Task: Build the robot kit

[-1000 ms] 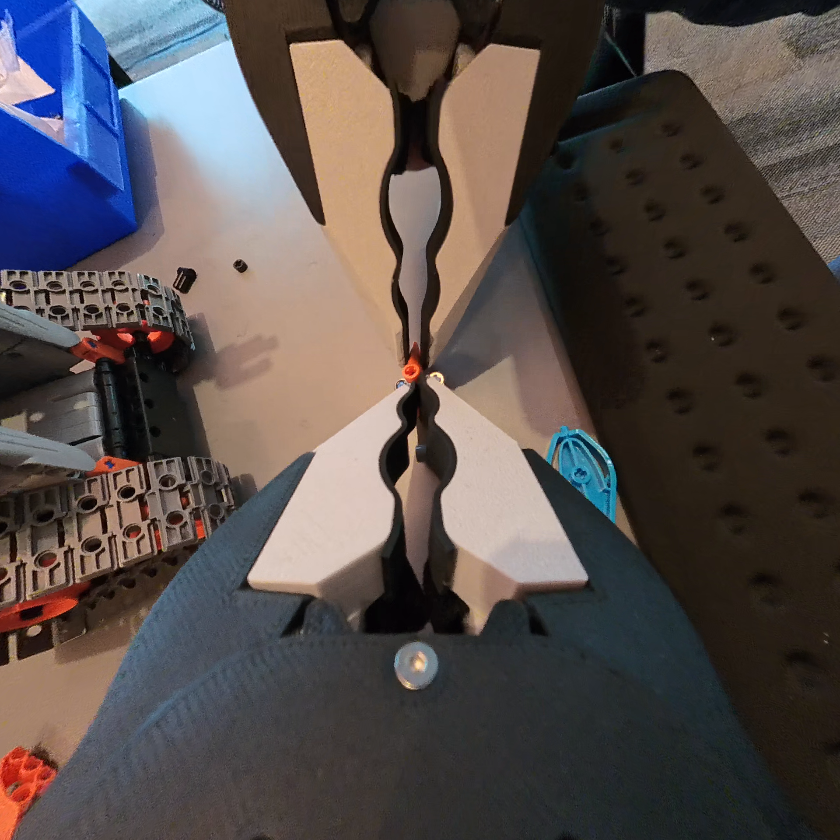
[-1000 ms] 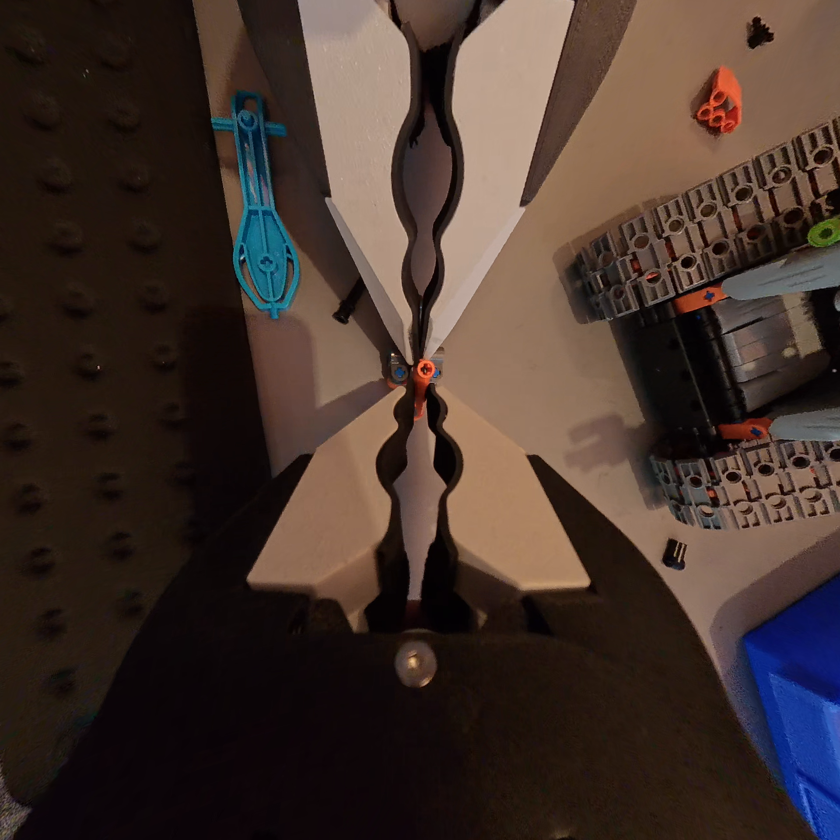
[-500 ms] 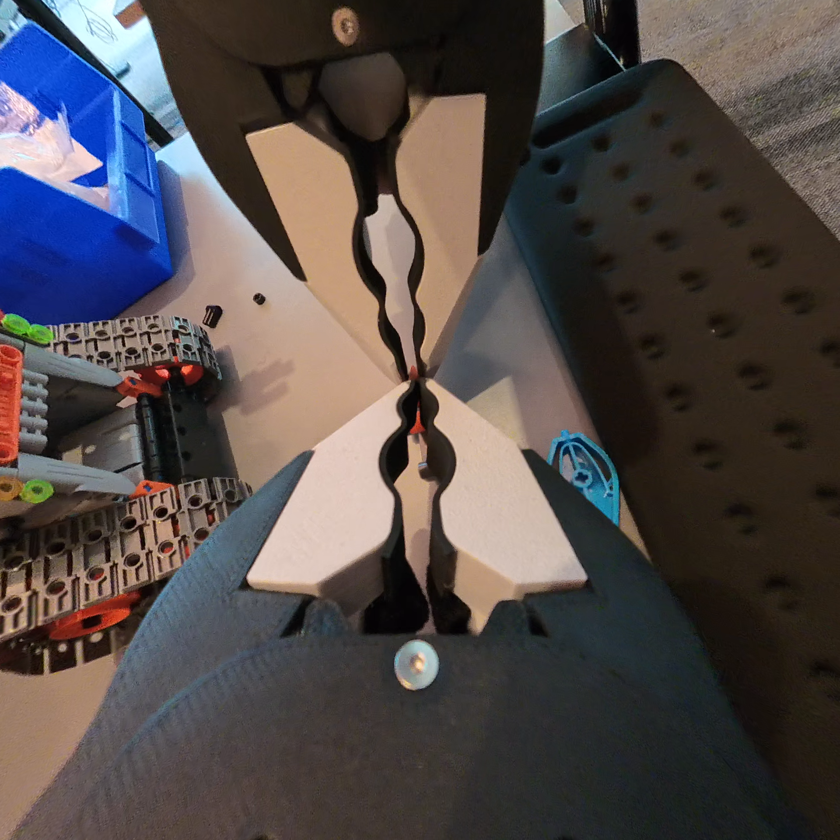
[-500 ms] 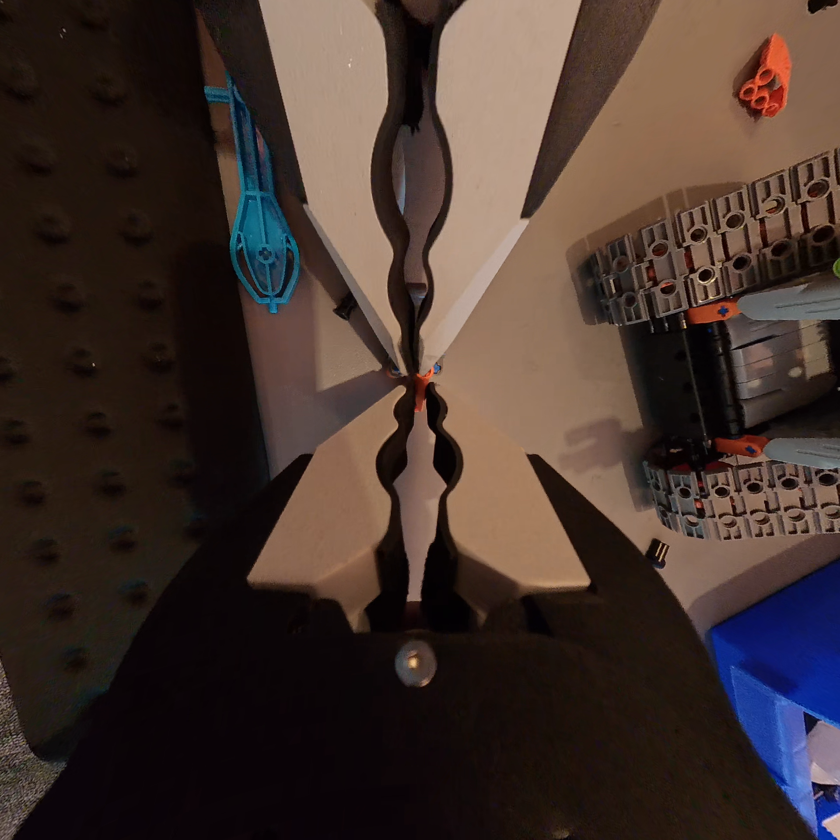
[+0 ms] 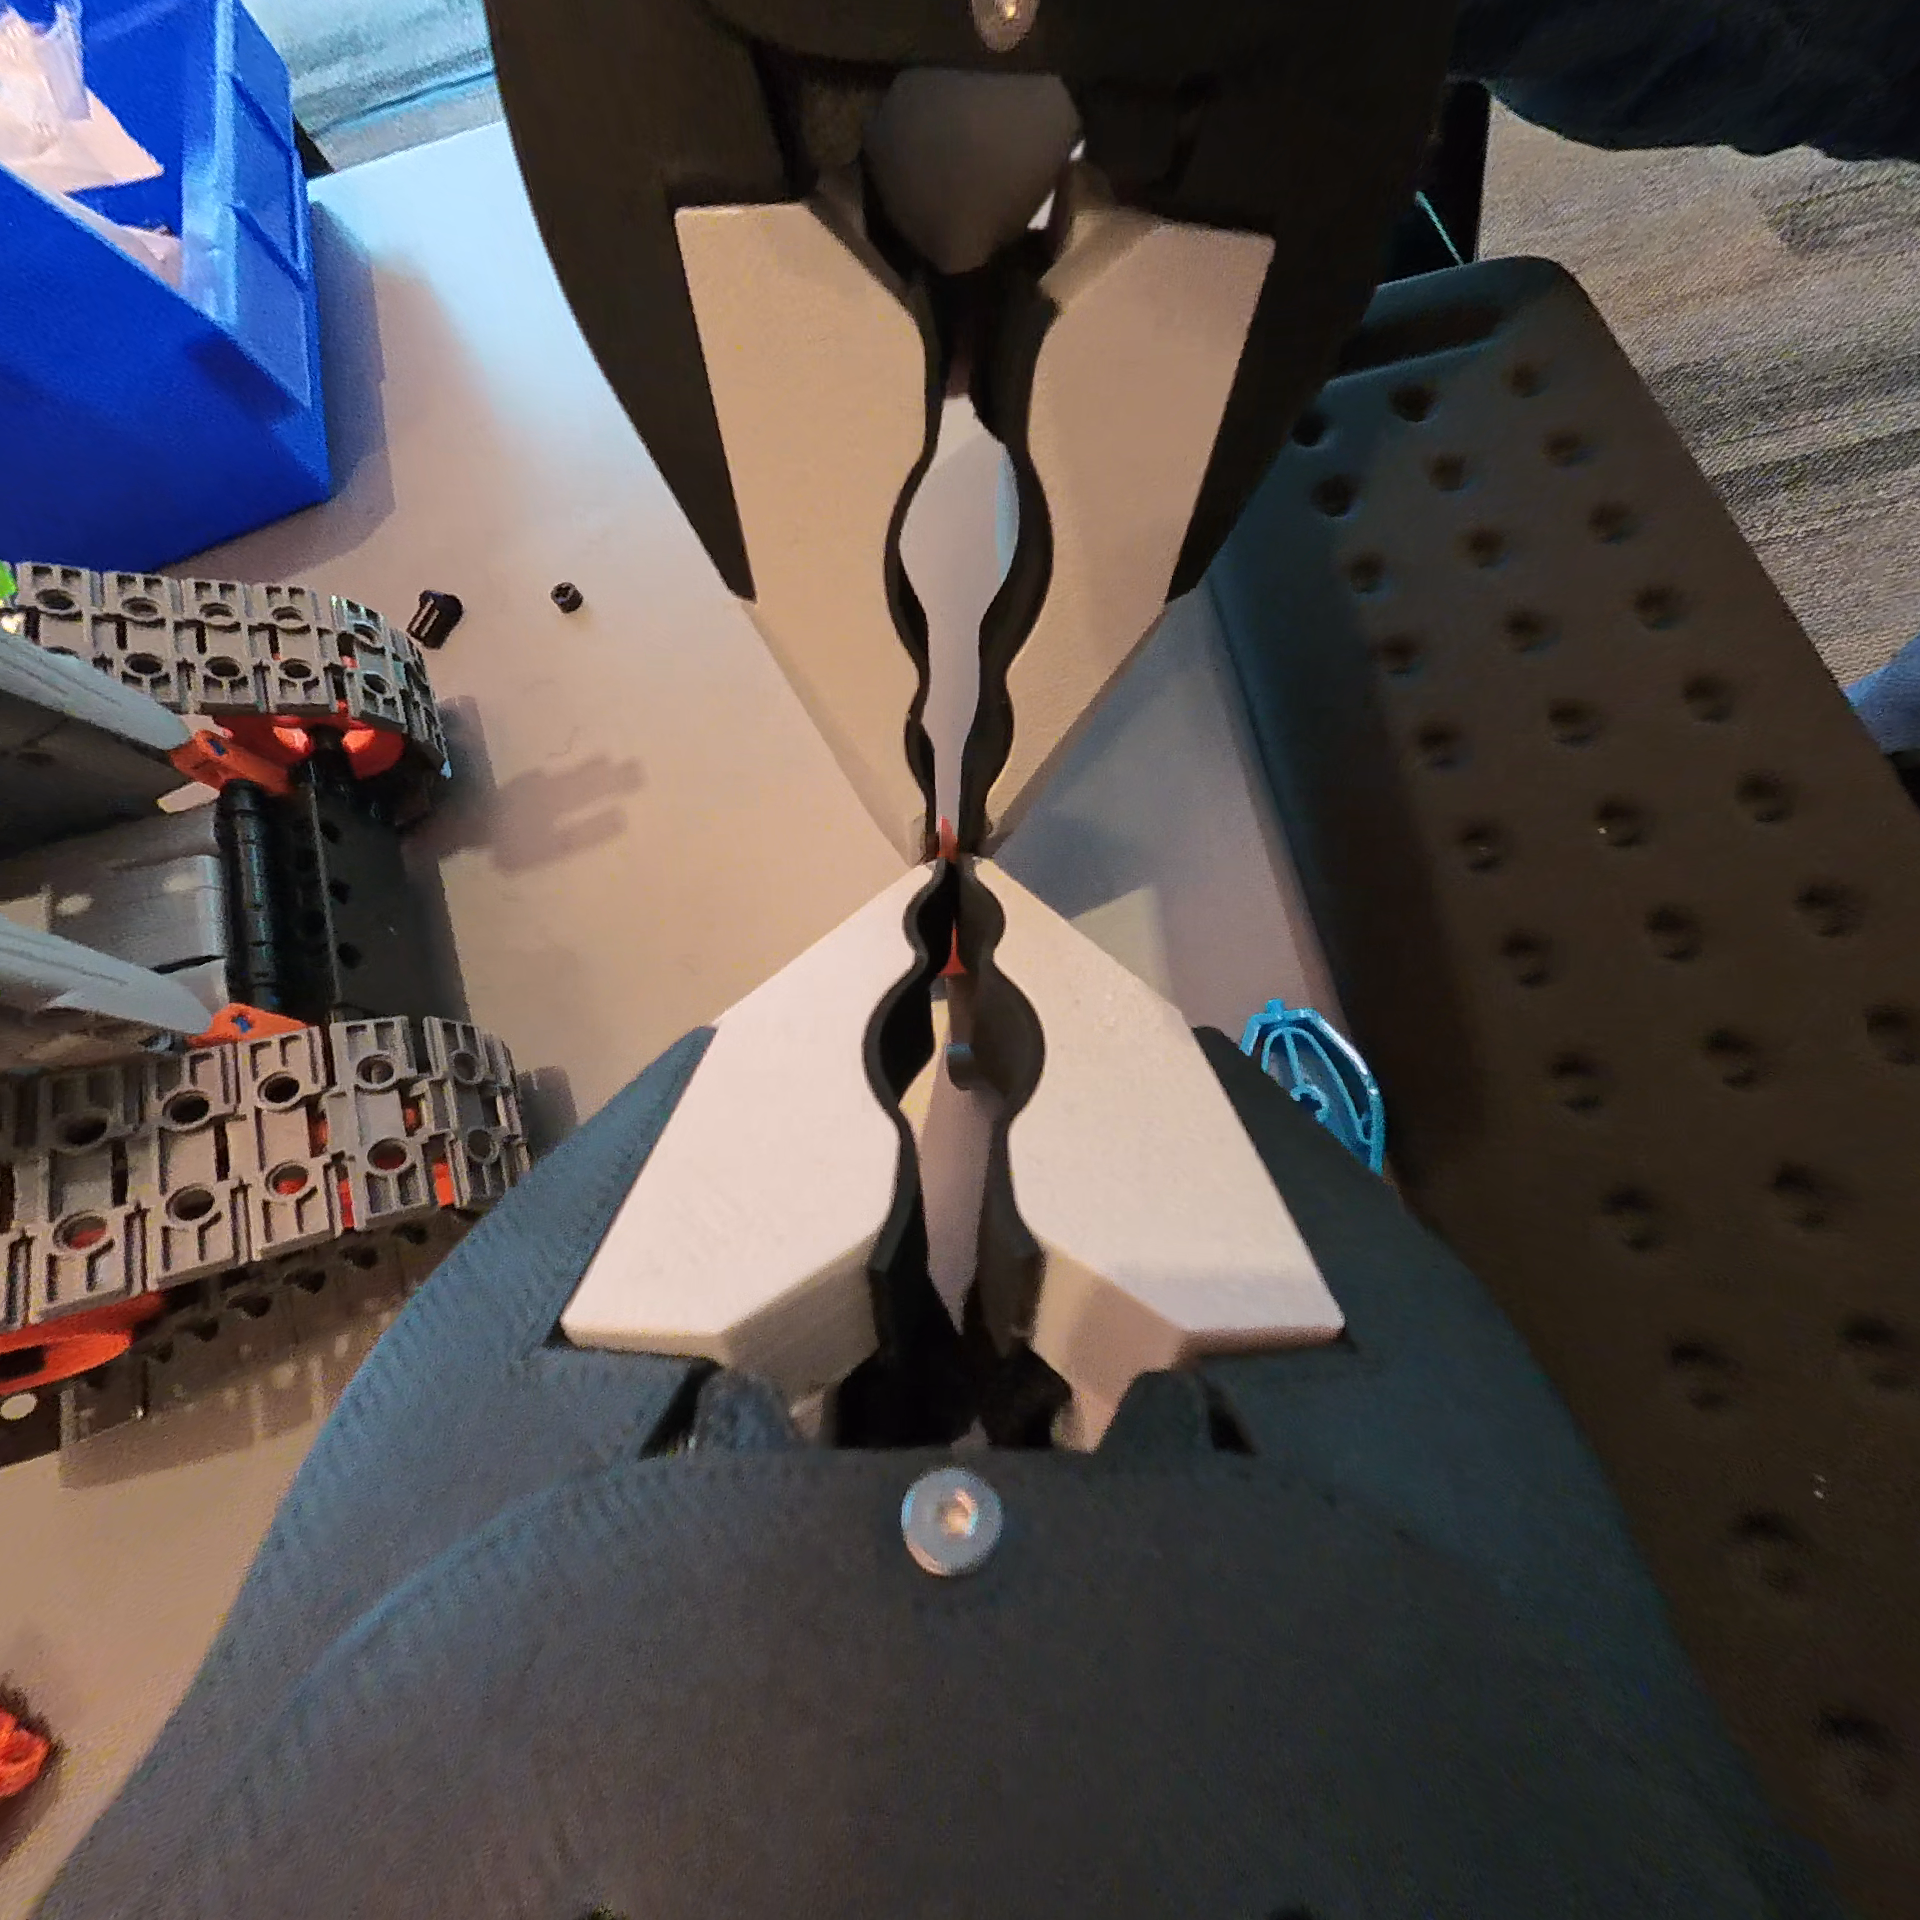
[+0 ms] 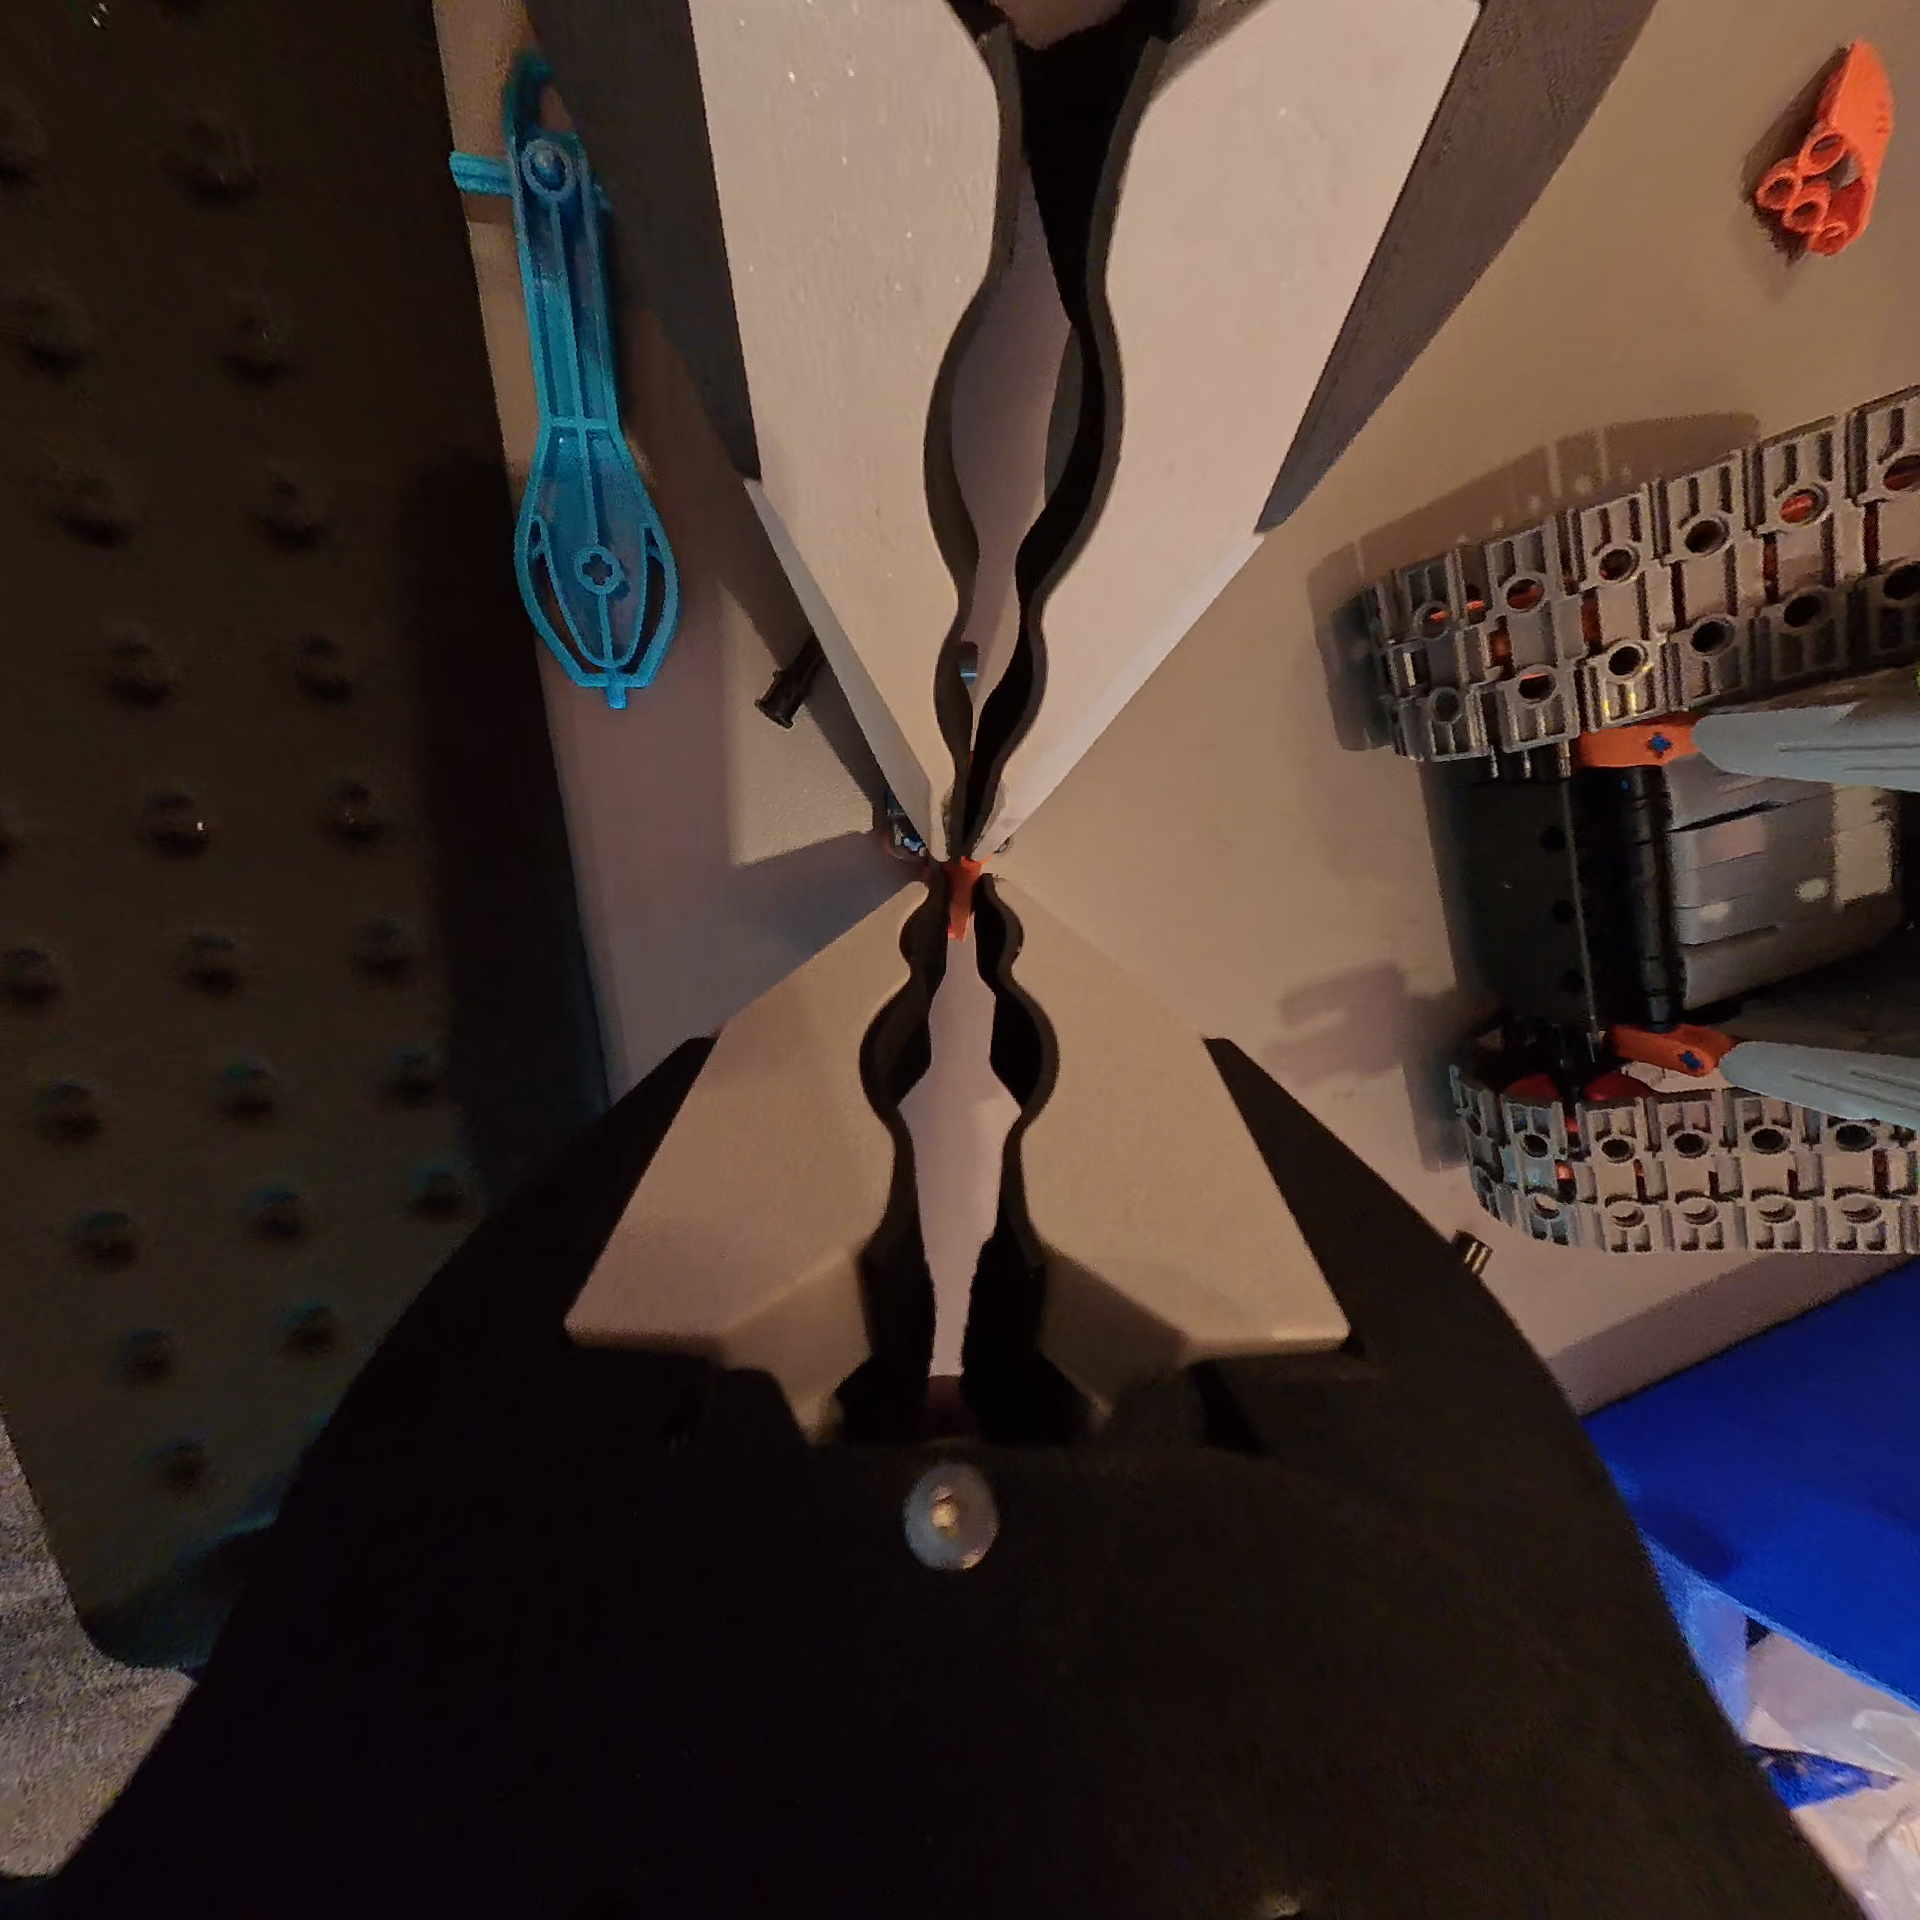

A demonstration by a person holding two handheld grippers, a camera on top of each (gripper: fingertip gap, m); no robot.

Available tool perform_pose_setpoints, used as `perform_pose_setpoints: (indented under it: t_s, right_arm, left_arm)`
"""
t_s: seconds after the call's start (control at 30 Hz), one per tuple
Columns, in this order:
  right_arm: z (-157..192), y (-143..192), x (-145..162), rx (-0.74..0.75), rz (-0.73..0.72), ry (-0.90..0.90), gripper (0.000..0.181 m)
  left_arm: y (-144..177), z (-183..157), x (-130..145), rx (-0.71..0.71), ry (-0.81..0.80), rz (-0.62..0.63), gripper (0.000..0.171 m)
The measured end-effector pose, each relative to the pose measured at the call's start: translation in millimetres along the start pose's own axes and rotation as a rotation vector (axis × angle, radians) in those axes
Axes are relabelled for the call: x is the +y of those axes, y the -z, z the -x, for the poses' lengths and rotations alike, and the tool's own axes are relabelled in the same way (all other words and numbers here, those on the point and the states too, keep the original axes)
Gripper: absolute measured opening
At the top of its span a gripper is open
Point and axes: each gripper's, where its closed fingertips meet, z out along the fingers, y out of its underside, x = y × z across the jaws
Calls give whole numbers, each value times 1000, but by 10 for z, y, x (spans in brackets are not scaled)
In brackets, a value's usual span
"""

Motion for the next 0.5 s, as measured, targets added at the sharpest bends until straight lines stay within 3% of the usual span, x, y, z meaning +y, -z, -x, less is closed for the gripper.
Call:
perform_pose_setpoints:
  t_s: [0.33,0.5]
  right_arm:
    - [8,-16,12,-29,70,15,2]
    - [23,10,-13,-50,-39,-65,3]
  left_arm:
    - [-19,-10,38,18,21,10,0]
    - [3,-30,26,17,3,0,0]
